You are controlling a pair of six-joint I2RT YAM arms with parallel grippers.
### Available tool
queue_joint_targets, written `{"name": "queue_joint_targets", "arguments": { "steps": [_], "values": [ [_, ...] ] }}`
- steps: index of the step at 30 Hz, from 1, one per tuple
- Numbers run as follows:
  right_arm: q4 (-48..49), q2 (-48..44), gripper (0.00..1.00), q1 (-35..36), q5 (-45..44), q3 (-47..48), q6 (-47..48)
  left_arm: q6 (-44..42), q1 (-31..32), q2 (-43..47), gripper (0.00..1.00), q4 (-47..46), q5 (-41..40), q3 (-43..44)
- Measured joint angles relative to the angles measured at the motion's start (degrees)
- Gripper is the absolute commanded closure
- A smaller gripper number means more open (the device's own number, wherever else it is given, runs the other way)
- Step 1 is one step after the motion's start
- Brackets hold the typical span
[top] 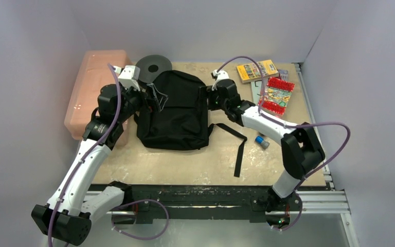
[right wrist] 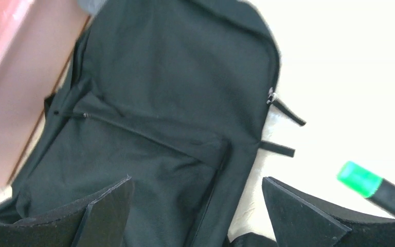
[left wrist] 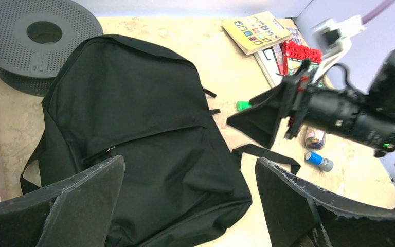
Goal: Pack the student bag
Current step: Adjust the student bag at the center of the board.
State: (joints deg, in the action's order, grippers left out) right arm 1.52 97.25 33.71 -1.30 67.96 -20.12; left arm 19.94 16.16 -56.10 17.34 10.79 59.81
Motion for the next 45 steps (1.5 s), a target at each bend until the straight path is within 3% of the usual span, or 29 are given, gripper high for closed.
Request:
{"name": "queue_joint_targets", "arguments": {
  "steps": [4,9,17,23,30,38,42,45],
  "values": [
    [-1.95,-1.99,0.01,0.00,-4.09,3.13,-1.31,0.02,0.00,-0.68,0.03,0.39,-0.07,0.42],
    [-2.80,4.24,0.01,2.01,-5.27,11.65,-4.63,0.02,0.04,-1.55,0.03,0.94,-1.29,0.72],
    [-4.87,14.62,0.02,15.06,-9.99,16.20,-6.38,0.02,0.04,-2.03,0.04,3.54,-8.72,0.87],
    [-5.62,17.53,0.12,19.06,-15.58,15.76,-2.69,0.50,0.04,-2.08,0.03,4.74,-11.69,0.96],
    [0.92,11.89,0.17,21.77,-15.28,0.02,0.04,2.23,0.04,-3.61,0.03,5.09,-11.61,1.79],
    [10.27,-1.88,0.17,23.82,-4.83,-20.59,-0.79,7.85,0.17,-5.75,0.06,9.07,-10.93,2.16],
    [9.53,-8.90,0.07,23.98,-3.43,-23.63,-1.29,12.66,0.37,-2.69,0.07,11.63,-10.54,-2.69],
    [10.38,-11.91,0.05,23.98,-3.41,-22.71,-0.83,15.74,0.42,3.65,0.07,14.97,-10.78,-10.45]
  ]
}}
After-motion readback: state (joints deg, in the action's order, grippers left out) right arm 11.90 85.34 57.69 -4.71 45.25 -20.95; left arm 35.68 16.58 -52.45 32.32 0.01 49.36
